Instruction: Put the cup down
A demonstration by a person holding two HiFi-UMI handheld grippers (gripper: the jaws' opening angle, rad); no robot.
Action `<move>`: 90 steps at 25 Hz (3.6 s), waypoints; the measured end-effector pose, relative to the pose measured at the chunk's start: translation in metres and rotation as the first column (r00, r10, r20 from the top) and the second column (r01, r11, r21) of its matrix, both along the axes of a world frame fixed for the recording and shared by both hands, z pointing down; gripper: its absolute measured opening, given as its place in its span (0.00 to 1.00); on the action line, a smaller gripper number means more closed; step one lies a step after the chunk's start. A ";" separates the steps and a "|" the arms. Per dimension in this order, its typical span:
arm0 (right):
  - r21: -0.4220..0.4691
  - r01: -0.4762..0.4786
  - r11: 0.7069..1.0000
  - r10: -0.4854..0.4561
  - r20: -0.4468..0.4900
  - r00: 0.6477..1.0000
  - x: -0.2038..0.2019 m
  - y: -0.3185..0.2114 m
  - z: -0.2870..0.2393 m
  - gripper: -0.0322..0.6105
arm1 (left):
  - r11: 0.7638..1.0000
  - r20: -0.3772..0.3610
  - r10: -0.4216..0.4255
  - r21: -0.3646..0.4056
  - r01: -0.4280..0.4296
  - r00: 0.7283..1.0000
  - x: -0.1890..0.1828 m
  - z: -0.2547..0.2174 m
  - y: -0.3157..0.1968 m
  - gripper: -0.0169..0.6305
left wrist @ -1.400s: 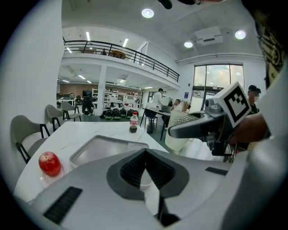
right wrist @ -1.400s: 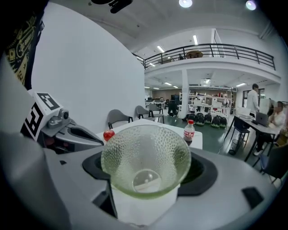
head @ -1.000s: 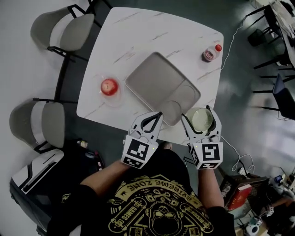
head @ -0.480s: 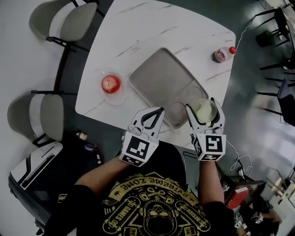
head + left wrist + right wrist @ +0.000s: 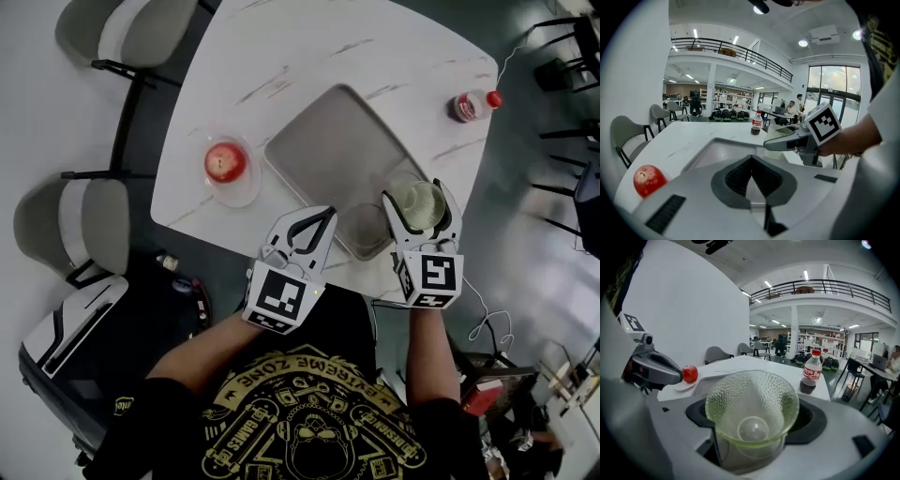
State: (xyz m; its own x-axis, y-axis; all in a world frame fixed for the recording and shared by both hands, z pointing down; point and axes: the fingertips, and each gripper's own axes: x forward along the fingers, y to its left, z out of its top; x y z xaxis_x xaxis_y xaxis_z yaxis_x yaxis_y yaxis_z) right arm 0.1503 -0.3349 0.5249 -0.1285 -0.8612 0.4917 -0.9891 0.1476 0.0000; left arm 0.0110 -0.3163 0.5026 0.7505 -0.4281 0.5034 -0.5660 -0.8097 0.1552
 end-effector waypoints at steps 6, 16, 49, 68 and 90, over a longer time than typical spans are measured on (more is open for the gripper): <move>-0.014 0.015 1.000 -0.015 -0.003 1.000 -0.002 -0.007 0.015 0.67 | 1.000 0.014 0.002 -0.008 -0.002 1.000 -0.001 0.007 -0.002 0.03; -0.014 0.026 1.000 -0.026 -0.008 1.000 -0.002 -0.009 0.028 0.67 | 1.000 0.024 0.003 -0.009 -0.003 1.000 0.001 0.011 -0.009 0.03; 0.138 0.077 0.987 -0.085 0.052 0.995 -0.017 0.092 -0.077 0.73 | 0.982 -0.073 -0.164 0.079 0.170 0.984 -0.016 -0.059 0.078 0.03; 0.211 0.176 0.961 -0.196 0.078 0.977 -0.048 0.224 -0.134 0.45 | 0.960 -0.108 -0.222 0.148 0.236 0.969 -0.018 -0.096 0.198 0.03; 0.232 0.191 0.954 -0.228 0.144 0.963 -0.072 0.324 -0.149 0.06 | 0.935 -0.031 -0.297 0.193 0.298 0.954 -0.057 -0.116 0.307 0.03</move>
State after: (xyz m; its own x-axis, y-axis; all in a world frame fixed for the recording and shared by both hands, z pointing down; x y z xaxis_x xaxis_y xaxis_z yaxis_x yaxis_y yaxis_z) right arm 0.0781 -0.0114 0.3761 -0.3819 -0.8885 0.2544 -0.9242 0.3664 -0.1078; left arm -0.0464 -0.0094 0.3868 0.5745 -0.7208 0.3879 -0.7855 -0.6187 0.0137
